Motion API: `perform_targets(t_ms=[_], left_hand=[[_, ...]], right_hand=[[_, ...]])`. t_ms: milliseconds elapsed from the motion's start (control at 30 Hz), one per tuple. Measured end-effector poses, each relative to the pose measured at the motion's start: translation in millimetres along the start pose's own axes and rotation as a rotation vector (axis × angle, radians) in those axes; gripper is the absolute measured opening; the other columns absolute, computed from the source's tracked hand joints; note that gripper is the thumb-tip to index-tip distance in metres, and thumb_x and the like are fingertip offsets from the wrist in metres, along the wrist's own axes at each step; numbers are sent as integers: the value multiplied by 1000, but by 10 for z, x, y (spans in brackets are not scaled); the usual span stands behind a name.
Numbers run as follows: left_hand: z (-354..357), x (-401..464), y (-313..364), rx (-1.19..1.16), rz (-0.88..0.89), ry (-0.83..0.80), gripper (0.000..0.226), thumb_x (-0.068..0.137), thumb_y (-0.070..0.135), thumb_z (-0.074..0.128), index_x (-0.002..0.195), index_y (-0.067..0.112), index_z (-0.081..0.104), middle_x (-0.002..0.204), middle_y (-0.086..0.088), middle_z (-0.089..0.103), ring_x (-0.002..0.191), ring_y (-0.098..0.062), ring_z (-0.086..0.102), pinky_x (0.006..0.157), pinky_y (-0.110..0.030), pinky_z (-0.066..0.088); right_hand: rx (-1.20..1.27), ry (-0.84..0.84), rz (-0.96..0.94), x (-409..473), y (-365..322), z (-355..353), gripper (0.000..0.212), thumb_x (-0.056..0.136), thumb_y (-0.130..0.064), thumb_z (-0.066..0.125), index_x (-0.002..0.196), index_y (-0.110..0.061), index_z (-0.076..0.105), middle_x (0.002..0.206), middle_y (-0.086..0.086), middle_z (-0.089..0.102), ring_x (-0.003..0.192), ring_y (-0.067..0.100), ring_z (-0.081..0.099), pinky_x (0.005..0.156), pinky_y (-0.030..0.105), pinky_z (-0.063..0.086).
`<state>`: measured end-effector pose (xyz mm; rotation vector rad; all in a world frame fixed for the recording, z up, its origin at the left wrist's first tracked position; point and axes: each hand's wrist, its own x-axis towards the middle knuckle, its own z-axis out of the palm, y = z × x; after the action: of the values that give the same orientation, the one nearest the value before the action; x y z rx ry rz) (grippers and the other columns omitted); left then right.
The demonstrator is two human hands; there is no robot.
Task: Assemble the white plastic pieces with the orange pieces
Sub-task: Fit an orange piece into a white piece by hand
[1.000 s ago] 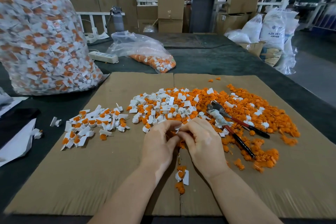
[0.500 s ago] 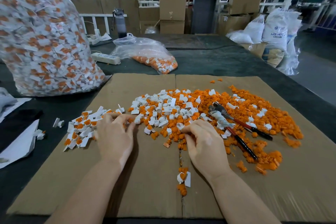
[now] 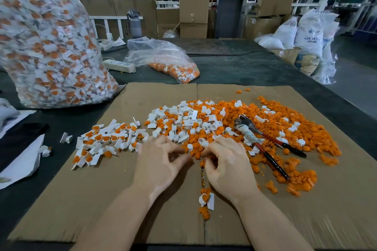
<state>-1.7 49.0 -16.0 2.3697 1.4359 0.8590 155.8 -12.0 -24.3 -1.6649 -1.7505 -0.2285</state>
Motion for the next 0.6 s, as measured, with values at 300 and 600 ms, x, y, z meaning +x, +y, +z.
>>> perform_targets(t_ms=[300,600], left_hand=[[26,-9,62,-274,-49,-117,17,77,37,72,78,49,60,86,22,58,94,-8,49,91,-39,38],[-42,-56,39,-556,-99,-118,23,81,20,71,83,42,66,79,20,66,76,10,57,66,-1,38]], right_hand=[[80,46,21,12,6,-6,14,70,-1,68,70,-14,62,72,-4,57,75,17,54,67,34,47],[96,58,30,12,11,-5,15,70,1,69,71,-13,63,72,-3,58,74,18,55,66,38,49]])
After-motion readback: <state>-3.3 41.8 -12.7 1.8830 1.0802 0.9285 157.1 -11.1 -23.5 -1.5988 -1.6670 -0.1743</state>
